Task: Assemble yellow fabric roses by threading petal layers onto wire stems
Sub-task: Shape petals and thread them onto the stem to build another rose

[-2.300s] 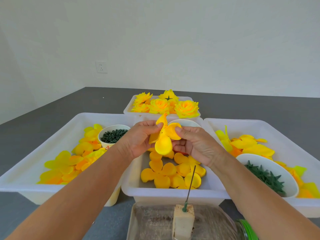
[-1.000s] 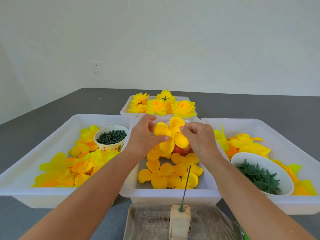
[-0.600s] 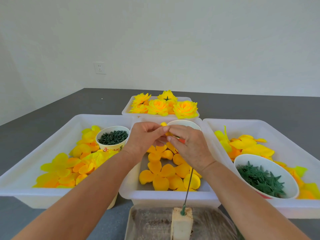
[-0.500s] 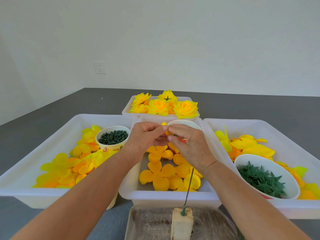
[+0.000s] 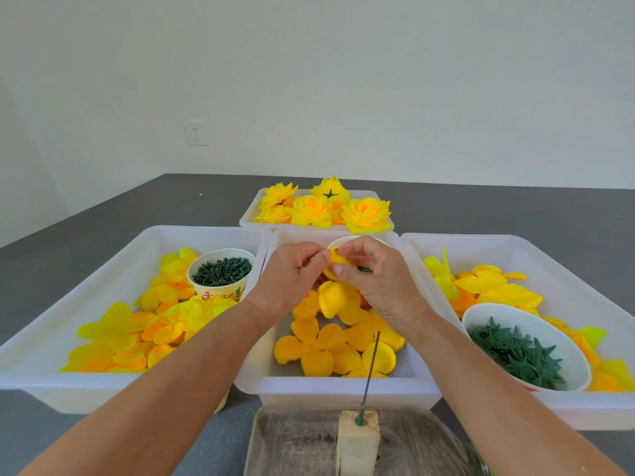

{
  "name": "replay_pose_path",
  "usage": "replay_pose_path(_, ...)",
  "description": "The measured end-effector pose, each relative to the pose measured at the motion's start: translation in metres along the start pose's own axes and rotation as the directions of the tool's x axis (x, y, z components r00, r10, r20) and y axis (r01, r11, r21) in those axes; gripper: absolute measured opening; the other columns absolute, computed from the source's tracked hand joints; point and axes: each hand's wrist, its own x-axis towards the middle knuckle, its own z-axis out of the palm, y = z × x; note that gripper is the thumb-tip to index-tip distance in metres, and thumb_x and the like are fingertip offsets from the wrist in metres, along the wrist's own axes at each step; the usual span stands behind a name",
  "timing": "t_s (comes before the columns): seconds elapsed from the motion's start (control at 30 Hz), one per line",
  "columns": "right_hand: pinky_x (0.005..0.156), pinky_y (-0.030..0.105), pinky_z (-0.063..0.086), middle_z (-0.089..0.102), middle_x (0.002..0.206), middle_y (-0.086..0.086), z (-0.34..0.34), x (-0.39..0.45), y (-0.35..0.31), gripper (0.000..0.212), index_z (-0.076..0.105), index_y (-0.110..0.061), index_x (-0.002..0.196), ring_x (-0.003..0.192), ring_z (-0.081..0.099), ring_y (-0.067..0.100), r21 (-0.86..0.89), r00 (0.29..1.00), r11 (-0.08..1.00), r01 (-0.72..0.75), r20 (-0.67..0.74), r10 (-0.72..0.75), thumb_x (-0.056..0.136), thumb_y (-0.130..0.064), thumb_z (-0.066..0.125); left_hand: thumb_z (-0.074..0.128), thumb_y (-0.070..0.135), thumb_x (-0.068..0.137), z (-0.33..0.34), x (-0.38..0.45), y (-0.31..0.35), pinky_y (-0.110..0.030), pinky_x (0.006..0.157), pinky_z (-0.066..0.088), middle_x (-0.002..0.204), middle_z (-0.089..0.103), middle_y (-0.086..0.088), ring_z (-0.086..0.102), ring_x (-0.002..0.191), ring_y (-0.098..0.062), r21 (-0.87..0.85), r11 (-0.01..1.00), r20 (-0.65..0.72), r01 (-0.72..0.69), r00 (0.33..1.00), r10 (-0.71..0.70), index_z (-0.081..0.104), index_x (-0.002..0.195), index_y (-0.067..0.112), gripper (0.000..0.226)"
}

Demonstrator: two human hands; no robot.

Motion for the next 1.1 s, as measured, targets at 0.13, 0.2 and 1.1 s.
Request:
replay_pose_path(0.13,0.08,0.024,0.053,0.071,0.093,0.001,0.002,-0.003,-0.002,0.02,0.065,-0.02,0.09,0.092,0.067,0.012,0.178,1.0,0.984,-0.017,0.027,0.013,0.079,-0.005,0.072,0.049,0.007,0.095,-0.003,0.0,0.001,-0.025,0.052,0.051,0.068,0.06,-0.015,0.057,0.053,-0.015,-0.285,0.945,0.034,0.158,0.987,-0.155,0.064,0.079,-0.004,0.024)
replay_pose_path(0.2,0.075,0.024,0.054,0.072,0.088,-0.002,0.002,-0.003,-0.004,0.02,0.066,-0.019,0.093,0.085,0.067,0.008,0.274,0.997,0.961,-0.04,0.068,0.022,0.08,-0.005,0.07,0.049,0.007,0.092,-0.008,0.002,0.003,-0.026,0.049,0.05,0.067,0.06,-0.016,0.057,0.051,-0.019,-0.461,0.853,0.094,0.243,0.97,-0.226,0.062,0.078,-0.003,0.022)
replay_pose_path(1.1,0.074,0.025,0.053,0.072,0.082,-0.001,0.002,-0.002,-0.002,0.015,0.07,-0.023,0.092,0.073,0.063,0.0,0.111,0.998,0.993,-0.045,0.058,0.039,0.087,-0.011,0.063,0.053,0.004,0.092,-0.002,-0.001,0.004,-0.021,0.049,0.052,0.052,0.064,0.002,0.059,0.047,-0.01,-0.214,0.976,0.076,0.043,0.997,-0.028,0.061,0.073,0.004,0.021)
